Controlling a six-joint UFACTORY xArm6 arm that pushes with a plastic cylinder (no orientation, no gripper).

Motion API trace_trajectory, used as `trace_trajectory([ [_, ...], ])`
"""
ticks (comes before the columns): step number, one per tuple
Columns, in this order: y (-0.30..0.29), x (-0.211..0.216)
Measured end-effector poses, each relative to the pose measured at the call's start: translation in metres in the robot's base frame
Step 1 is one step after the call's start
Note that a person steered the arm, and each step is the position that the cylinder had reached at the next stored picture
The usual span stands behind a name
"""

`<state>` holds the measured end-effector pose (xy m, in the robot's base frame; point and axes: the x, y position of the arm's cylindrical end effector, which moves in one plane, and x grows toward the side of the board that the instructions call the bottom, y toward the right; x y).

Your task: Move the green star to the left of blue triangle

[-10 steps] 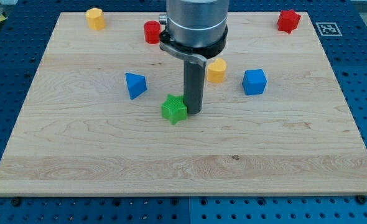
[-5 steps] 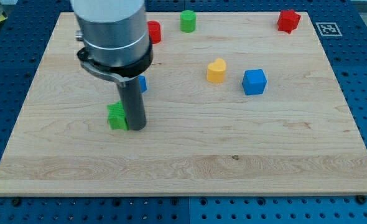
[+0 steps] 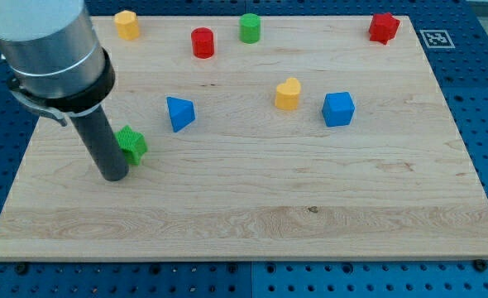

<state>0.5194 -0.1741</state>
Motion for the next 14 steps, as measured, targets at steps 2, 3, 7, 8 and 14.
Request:
trace_trajectory([
  [2,0.004,-0.019],
  [3,0.019,-0.008],
  [7,0.022,-0.039],
  [8,0.022,-0.041],
  [14,-0.02,-0.065],
])
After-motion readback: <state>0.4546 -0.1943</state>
